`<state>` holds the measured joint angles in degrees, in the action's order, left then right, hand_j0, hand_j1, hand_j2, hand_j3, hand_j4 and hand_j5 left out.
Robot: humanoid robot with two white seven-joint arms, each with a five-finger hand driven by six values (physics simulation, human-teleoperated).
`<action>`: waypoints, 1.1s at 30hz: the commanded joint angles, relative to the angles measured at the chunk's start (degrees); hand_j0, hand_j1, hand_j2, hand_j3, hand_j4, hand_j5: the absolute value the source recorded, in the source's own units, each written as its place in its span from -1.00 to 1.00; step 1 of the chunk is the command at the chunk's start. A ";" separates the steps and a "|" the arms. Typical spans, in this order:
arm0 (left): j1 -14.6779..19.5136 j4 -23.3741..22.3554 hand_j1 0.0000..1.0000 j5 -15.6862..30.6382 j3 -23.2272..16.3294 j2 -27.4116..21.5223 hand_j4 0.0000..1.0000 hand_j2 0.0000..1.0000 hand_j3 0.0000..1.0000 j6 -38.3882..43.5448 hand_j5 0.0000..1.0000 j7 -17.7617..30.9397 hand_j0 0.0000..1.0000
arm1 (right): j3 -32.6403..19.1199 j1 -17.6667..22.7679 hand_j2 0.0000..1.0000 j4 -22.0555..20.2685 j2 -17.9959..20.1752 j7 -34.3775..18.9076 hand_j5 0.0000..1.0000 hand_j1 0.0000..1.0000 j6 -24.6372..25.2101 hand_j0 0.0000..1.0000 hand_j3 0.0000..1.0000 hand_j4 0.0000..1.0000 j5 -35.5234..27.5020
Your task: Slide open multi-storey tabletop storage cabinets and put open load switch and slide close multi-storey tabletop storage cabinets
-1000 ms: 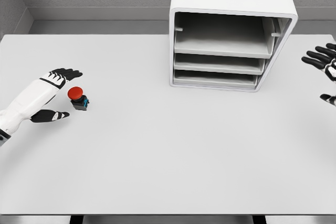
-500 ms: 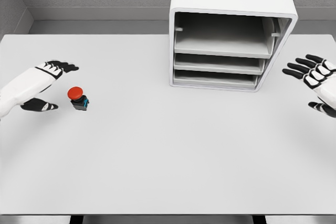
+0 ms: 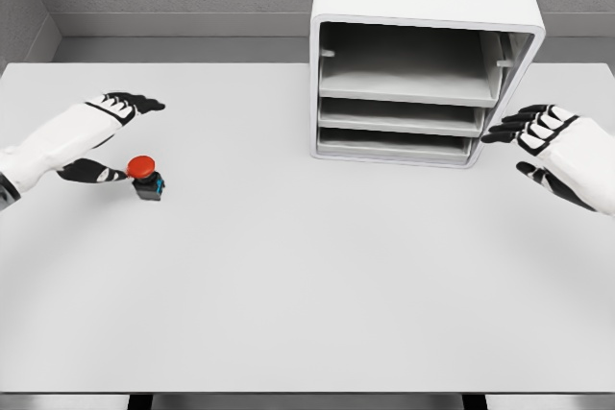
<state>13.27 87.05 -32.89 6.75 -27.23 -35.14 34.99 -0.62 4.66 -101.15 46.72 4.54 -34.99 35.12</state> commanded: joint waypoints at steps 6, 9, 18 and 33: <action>-0.09 0.22 1.00 0.19 -0.42 -1.34 1.00 1.00 1.00 0.14 1.00 0.01 1.00 | 6.41 -3.60 0.33 -0.02 -3.66 -0.06 0.33 0.33 -0.01 0.33 0.33 0.33 -0.14; -0.17 0.58 1.00 0.19 -0.42 -1.34 1.00 1.00 1.00 0.14 1.00 0.01 1.00 | 7.21 -4.31 0.33 -0.02 -4.62 -0.06 0.33 0.33 -0.01 0.33 0.33 0.33 -0.05; -0.35 1.63 1.00 -0.07 -0.59 -1.25 1.00 1.00 1.00 0.14 1.00 0.01 1.00 | 10.90 -10.28 0.35 0.07 -7.70 -1.64 0.35 0.35 -0.01 0.35 0.35 0.35 0.47; -0.26 1.46 1.00 -2.01 -2.44 -0.72 1.00 1.00 1.00 0.14 1.00 0.01 1.00 | 12.39 -11.07 0.38 0.16 -7.61 -1.64 0.38 0.38 -0.01 0.38 0.38 0.38 0.47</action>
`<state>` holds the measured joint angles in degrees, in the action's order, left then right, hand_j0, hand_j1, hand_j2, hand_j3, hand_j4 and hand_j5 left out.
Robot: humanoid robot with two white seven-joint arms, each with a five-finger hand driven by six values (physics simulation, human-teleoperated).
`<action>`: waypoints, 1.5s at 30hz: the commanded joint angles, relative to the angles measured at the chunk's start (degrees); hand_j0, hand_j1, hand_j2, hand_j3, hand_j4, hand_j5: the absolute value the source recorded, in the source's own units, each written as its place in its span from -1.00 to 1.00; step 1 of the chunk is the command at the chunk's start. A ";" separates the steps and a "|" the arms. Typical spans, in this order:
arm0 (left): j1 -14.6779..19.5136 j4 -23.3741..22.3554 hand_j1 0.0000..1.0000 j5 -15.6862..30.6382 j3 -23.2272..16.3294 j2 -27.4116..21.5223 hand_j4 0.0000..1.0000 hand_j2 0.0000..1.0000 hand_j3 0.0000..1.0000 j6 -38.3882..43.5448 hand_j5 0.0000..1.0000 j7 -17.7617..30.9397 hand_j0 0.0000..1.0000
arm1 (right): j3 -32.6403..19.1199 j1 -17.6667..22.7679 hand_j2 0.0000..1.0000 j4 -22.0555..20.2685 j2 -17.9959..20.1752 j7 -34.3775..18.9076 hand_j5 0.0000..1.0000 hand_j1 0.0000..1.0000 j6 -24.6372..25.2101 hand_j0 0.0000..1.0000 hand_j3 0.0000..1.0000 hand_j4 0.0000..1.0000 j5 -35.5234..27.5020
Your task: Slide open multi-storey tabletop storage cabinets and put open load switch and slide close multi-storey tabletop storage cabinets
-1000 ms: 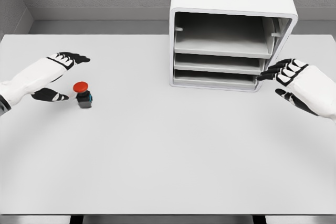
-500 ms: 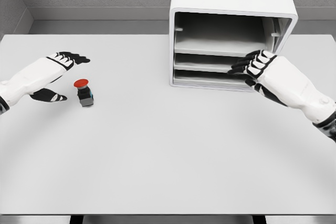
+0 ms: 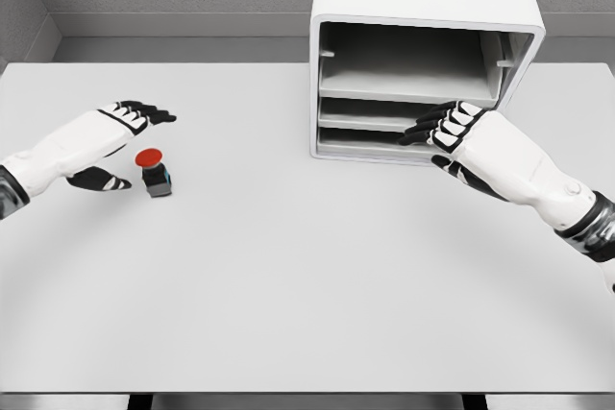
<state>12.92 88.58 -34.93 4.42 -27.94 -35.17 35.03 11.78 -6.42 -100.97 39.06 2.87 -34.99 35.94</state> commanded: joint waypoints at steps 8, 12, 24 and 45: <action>-0.09 -0.17 0.94 -1.28 -2.39 0.25 0.94 0.94 0.94 0.17 0.94 -0.03 0.94 | 0.17 -1.76 0.39 0.16 -0.30 0.03 0.39 0.39 -0.01 0.39 0.39 0.39 -0.44; -0.18 0.01 0.95 -1.11 -4.59 0.08 0.95 0.95 0.95 0.17 0.95 -0.03 0.95 | 0.61 -2.55 0.40 0.25 -0.47 -0.06 0.40 0.40 -0.01 0.40 0.40 0.40 -0.52; 0.09 -0.34 0.88 -1.02 -4.51 -0.27 0.88 0.88 0.88 0.17 0.88 -0.03 0.88 | 0.61 -4.30 0.40 1.30 -2.23 -0.06 0.40 0.40 -0.01 0.40 0.40 0.40 -0.61; -1.23 -1.84 0.41 -1.11 -4.51 -1.24 0.41 0.41 0.41 0.17 0.41 -0.03 0.41 | 6.41 -12.13 0.43 11.32 -6.63 -0.85 0.43 0.43 -0.01 0.43 0.43 0.43 -0.53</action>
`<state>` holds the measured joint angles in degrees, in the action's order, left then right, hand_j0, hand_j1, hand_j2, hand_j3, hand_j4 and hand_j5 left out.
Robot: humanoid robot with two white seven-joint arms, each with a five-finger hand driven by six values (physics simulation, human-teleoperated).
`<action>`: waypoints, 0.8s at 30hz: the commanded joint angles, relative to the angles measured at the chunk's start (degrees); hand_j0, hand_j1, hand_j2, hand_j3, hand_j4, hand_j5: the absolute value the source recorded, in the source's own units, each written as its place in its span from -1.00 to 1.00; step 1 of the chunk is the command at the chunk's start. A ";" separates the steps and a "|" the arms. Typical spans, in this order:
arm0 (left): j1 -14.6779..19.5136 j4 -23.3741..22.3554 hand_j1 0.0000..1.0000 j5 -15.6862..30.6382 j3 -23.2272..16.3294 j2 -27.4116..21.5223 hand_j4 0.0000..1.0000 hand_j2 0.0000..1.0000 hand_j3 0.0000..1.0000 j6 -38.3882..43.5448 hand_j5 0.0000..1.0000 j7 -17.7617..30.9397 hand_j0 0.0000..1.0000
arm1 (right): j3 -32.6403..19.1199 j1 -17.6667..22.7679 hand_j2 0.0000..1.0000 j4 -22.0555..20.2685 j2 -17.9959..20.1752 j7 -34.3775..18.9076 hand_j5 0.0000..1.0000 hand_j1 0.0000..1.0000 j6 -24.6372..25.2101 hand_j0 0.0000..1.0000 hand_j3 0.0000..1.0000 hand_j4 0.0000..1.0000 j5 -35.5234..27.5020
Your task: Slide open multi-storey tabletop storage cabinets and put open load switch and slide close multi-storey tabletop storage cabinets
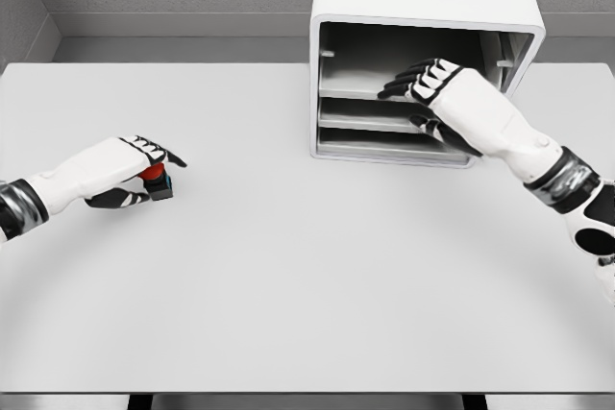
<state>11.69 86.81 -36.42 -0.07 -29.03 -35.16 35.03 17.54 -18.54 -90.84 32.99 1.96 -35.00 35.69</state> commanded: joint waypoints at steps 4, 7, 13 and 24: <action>0.00 -0.06 0.40 0.38 -0.02 -0.23 0.40 0.40 0.40 0.16 0.40 -0.03 0.40 | 1.09 -0.97 0.43 3.04 -1.62 -0.73 0.43 0.43 0.00 0.43 0.43 0.43 -0.35; 0.00 -0.15 0.24 0.38 0.07 -0.41 0.24 0.24 0.24 0.16 0.24 -0.03 0.24 | 1.88 -2.72 0.43 5.58 -2.23 -0.73 0.43 0.43 0.00 0.43 0.43 0.43 -0.35; 0.00 -0.06 0.12 0.38 -0.02 -0.41 0.12 0.12 0.12 0.16 0.12 -0.03 0.12 | 1.88 -4.22 0.44 9.10 -3.90 -2.05 0.44 0.44 0.00 0.44 0.44 0.44 -0.35; 0.00 0.20 -0.02 0.38 -0.02 -0.41 -0.02 -0.02 -0.02 0.16 -0.02 -0.03 -0.02 | 1.97 -6.68 0.45 13.67 -7.86 -5.56 0.45 0.45 0.00 0.45 0.45 0.45 -0.35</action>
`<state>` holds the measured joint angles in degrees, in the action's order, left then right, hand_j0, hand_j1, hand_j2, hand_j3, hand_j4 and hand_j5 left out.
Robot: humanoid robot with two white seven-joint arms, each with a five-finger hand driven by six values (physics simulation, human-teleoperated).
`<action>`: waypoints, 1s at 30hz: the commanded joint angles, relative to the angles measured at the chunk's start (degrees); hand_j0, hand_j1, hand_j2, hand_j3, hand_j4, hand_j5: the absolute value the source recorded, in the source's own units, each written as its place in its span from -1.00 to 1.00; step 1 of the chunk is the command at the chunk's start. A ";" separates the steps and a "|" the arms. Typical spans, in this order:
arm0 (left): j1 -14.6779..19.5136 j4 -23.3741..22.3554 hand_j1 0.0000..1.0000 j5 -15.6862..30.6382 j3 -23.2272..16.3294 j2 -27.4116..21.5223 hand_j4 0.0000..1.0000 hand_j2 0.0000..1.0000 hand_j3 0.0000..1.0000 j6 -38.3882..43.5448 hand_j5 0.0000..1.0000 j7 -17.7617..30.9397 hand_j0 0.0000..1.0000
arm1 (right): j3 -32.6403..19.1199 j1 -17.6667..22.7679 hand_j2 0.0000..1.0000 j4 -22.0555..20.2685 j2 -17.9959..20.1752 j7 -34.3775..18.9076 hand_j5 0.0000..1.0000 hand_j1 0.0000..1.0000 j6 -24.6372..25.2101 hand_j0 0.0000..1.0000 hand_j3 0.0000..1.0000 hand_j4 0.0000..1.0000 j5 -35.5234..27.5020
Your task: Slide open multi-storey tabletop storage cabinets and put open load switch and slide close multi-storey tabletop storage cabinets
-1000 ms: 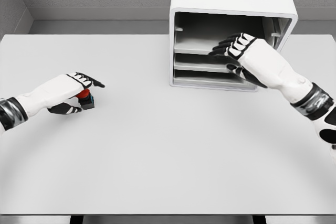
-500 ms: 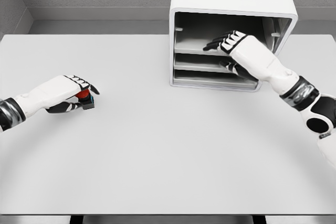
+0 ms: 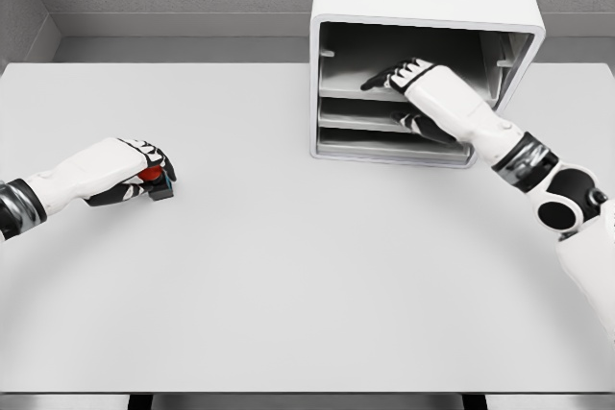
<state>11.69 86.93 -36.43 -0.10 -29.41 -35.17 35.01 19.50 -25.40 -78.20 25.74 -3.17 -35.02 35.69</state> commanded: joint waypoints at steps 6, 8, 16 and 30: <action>0.00 0.60 -0.13 0.39 0.10 -0.12 -0.13 -0.13 -0.13 0.17 -0.13 -0.01 -0.13 | 0.01 -1.32 0.46 3.58 -1.92 -1.49 0.46 0.46 0.02 0.46 0.46 0.46 -0.36; 0.00 0.78 -0.13 0.39 0.10 -0.03 -0.13 -0.13 -0.13 0.17 -0.13 -0.01 -0.13 | 0.80 -1.41 0.46 3.93 -2.19 -1.49 0.46 0.46 0.02 0.46 0.46 0.46 -0.27; 0.09 2.10 -0.15 0.48 0.36 -0.03 -0.15 -0.15 -0.15 0.17 -0.15 -0.01 -0.15 | 1.25 -1.23 0.47 3.93 -1.92 -1.49 0.47 0.47 0.02 0.47 0.47 0.47 0.08; 0.35 5.17 -0.14 0.65 0.62 -0.47 -0.14 -0.14 -0.14 0.17 -0.14 -0.01 -0.14 | 0.89 -0.09 0.47 -0.29 0.98 -1.22 0.47 0.47 0.02 0.47 0.47 0.47 -0.62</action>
<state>12.04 91.70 -36.28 0.44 -29.80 -35.20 35.03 20.47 -25.22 -77.54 26.26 -4.44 -35.03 35.54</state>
